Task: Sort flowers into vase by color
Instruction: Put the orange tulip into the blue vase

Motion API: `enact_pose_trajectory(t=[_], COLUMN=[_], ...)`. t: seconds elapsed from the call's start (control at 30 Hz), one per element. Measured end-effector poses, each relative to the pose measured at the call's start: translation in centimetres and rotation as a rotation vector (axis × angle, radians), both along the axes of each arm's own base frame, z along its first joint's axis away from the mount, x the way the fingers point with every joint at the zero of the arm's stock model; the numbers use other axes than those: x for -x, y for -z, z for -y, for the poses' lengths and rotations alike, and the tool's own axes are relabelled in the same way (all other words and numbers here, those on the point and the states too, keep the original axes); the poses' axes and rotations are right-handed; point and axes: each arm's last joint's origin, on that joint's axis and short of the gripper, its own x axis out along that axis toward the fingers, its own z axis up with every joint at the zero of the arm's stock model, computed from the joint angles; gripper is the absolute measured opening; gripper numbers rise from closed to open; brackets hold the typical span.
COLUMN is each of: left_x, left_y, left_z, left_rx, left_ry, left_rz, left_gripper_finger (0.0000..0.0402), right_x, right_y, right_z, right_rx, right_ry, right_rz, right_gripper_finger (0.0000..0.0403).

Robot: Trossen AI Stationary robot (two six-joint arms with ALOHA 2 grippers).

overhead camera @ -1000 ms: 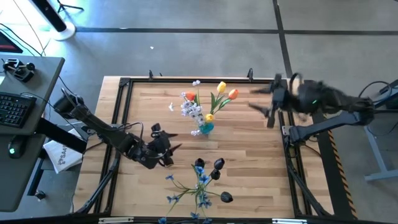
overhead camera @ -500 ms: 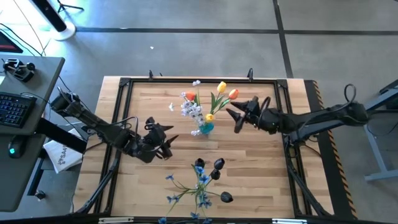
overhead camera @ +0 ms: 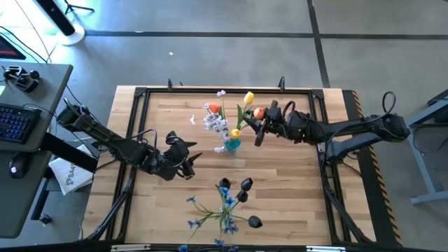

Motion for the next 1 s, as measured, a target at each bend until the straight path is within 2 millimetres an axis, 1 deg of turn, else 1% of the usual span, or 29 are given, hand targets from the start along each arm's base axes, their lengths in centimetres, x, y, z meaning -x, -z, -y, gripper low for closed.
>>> enact_pose_trajectory(t=[0.07, 0.23, 0.27, 0.33, 0.43, 0.57, 0.73, 0.83, 0.93, 1.0], left_x=[0.0, 0.0, 0.0, 0.0, 0.0, 0.0, 0.0, 0.0, -0.1, -0.1], left_y=[0.0, 0.0, 0.0, 0.0, 0.0, 0.0, 0.0, 0.0, 0.0, 0.0], left_z=[0.0, 0.0, 0.0, 0.0, 0.0, 0.0, 0.0, 0.1, 0.1, 0.1], left_rx=[-0.001, -0.007, -0.007, -0.007, -0.005, -0.001, 0.002, 0.007, 0.016, 0.017], left_ry=[0.001, 0.004, 0.004, 0.004, 0.004, 0.003, 0.006, 0.013, 0.023, 0.024], left_rz=[-0.001, -0.004, -0.004, -0.004, -0.002, 0.004, 0.003, 0.000, -0.004, -0.005], left_gripper_finger=[0.0197, 0.0197, 0.0197, 0.0197, 0.0197, 0.0197, 0.0197, 0.0197, 0.0197, 0.0197], right_x=[-0.2, -0.7, -0.9, -1.3, -2.5, -4.3, -5.8, -6.0, -5.7, -5.2], right_y=[-0.6, -3.1, -3.5, -4.4, -4.5, -3.7, -2.1, -2.0, -2.3, -3.2], right_z=[0.0, 0.3, 0.4, 0.9, 1.7, 2.6, 3.2, 3.3, 3.2, 3.1], right_rx=[-0.001, 0.008, 0.014, 0.024, 0.015, 0.000, 0.004, 0.024, 0.046, 0.077], right_ry=[-0.020, -0.108, -0.119, -0.128, -0.149, -0.217, -0.218, -0.221, -0.249, -0.264], right_rz=[-0.010, -0.060, -0.076, -0.100, -0.135, -0.177, -0.245, -0.255, -0.253, -0.229], right_gripper_finger=[0.0098, 0.0021, 0.0012, 0.0006, 0.0012, 0.0013, 0.0021, 0.0054, 0.0110, 0.0151])
